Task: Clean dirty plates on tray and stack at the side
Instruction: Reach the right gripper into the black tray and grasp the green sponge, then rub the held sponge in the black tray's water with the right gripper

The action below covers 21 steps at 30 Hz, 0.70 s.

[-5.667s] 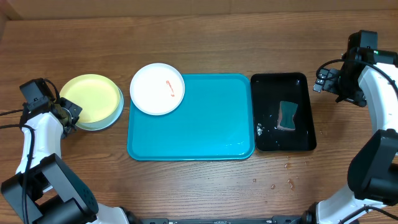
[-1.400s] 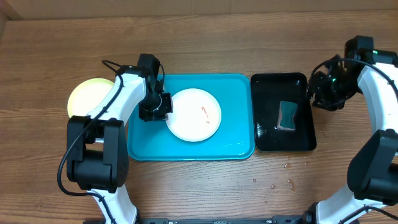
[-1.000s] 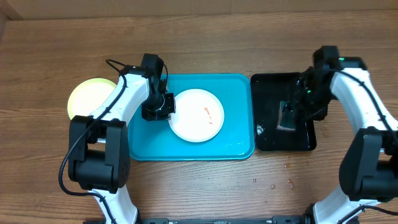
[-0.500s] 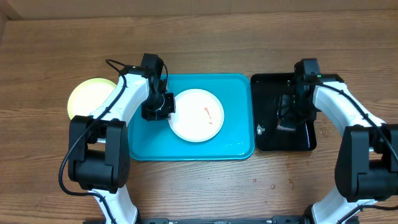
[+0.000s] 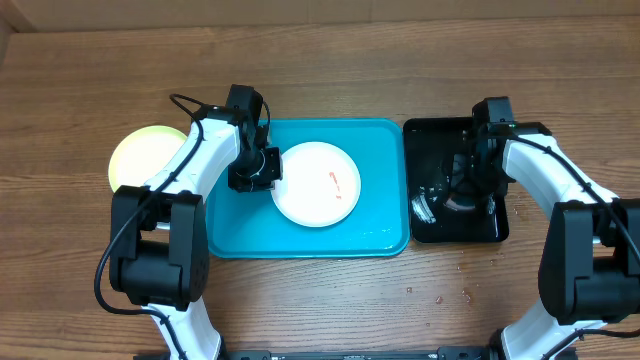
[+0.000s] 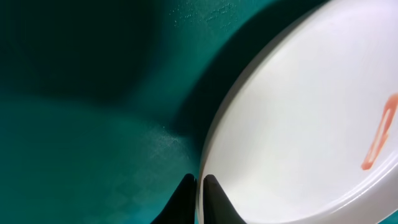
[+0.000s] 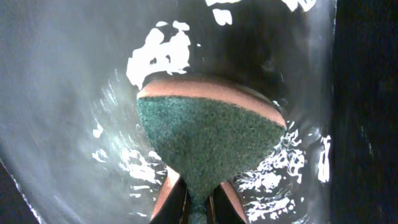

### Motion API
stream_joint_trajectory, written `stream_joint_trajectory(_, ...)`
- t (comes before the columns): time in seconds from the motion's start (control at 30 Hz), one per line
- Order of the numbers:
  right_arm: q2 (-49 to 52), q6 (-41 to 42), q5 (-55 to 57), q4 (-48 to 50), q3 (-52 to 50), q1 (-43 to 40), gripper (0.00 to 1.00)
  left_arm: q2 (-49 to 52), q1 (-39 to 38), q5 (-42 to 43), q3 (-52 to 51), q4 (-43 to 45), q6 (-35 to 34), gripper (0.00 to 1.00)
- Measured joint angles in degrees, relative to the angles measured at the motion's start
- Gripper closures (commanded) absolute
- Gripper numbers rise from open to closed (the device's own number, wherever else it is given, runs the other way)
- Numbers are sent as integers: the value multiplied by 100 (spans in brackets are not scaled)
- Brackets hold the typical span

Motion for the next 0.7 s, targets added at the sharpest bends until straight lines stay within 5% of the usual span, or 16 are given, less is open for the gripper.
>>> stream_joint_trajectory(0.7,0,-50,0,-1010,896,0,96,0,0,-129,-74,140,4,83)
